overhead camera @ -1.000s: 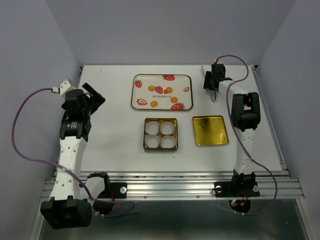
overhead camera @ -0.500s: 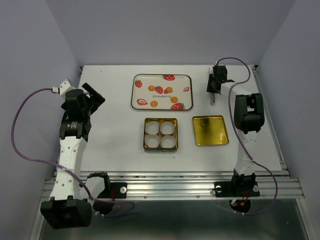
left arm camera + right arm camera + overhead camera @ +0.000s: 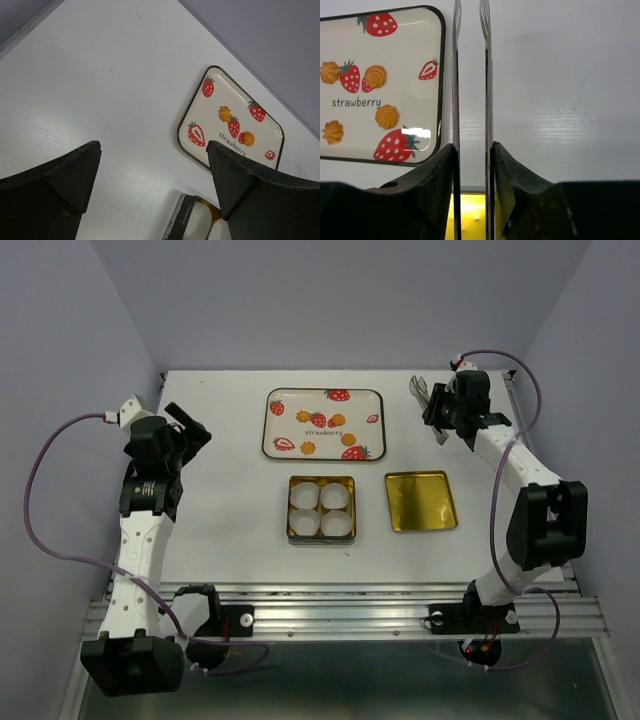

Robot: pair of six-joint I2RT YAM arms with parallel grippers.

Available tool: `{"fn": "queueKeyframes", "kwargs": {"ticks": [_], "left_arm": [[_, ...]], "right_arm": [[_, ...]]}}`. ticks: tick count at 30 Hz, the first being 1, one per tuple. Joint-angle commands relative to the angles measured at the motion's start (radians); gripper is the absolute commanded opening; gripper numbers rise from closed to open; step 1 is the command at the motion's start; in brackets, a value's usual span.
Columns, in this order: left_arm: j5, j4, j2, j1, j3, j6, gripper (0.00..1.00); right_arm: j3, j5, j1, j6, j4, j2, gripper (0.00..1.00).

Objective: Pack the cookies

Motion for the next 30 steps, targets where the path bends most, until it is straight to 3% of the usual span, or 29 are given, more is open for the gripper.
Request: {"fn": "queueKeyframes", "kwargs": {"ticks": [1,11,18,30], "left_arm": [[0.027,0.045,-0.012,-0.006,0.046,-0.002,0.99],[0.053,-0.019,0.015,-0.039,0.014,0.004,0.99],[0.028,-0.061,0.005,-0.079,0.022,0.016,0.99],[0.011,-0.041,-0.019,-0.084,0.008,0.025,0.99]], "right_arm": [[-0.057,-0.092,0.019,0.026,-0.019,-0.115,0.41],[-0.126,-0.092,0.243,0.040,-0.143,-0.285,0.44],[-0.089,0.058,0.355,0.031,-0.203,-0.233,0.45],[-0.037,0.091,0.375,0.002,-0.195,-0.072,0.52]]}}
